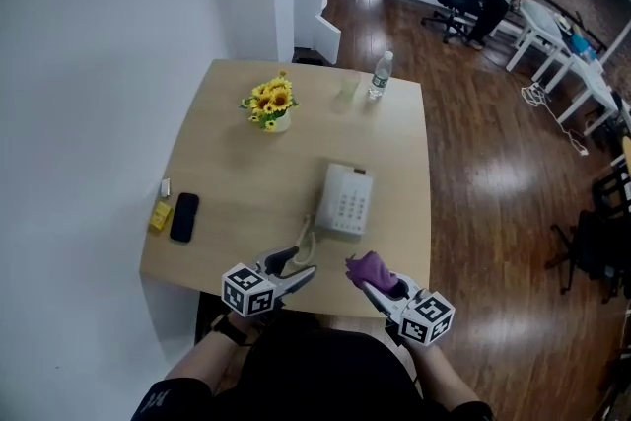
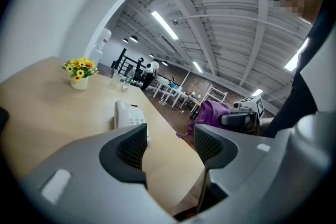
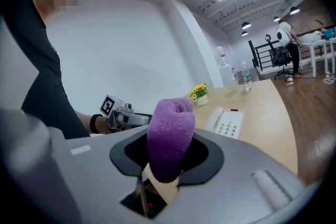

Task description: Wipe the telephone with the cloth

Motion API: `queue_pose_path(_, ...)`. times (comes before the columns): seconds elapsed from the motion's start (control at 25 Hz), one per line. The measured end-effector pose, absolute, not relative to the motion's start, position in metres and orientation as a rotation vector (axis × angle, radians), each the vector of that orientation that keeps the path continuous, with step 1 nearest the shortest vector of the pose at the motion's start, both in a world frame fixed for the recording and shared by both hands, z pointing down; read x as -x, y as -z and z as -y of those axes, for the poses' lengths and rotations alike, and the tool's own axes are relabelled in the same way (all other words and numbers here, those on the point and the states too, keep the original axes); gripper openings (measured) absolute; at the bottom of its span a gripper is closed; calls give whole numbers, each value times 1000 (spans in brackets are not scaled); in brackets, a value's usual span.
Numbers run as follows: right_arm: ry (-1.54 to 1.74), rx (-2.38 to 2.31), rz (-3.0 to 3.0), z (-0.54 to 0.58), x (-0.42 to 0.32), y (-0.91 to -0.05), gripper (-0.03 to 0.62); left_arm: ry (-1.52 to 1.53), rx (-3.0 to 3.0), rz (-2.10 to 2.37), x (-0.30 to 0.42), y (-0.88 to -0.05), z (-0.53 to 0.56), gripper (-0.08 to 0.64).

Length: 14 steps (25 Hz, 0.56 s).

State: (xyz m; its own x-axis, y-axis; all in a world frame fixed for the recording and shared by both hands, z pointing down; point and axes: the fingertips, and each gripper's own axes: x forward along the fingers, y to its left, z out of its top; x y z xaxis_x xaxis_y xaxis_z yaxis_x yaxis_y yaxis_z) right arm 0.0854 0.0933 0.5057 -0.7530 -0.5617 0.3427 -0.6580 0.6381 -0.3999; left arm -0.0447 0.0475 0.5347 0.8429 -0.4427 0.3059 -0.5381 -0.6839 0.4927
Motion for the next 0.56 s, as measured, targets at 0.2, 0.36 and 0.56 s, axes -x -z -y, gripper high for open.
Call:
queue_pose_path(0.2, -709, -1005, 2694, -137, -102, -500, 129, -225, -2455, 667, 12, -530, -98, 273)
queue_pose_path(0.36, -721, -1000, 2713, -176, -111, -499, 129, -231, -2467, 660, -2, -525, -137, 273)
queue_pose_path(0.56, -716, -1000, 2746, -218, -119, -492, 129, -247, -2485, 657, -13, -521, -185, 273)
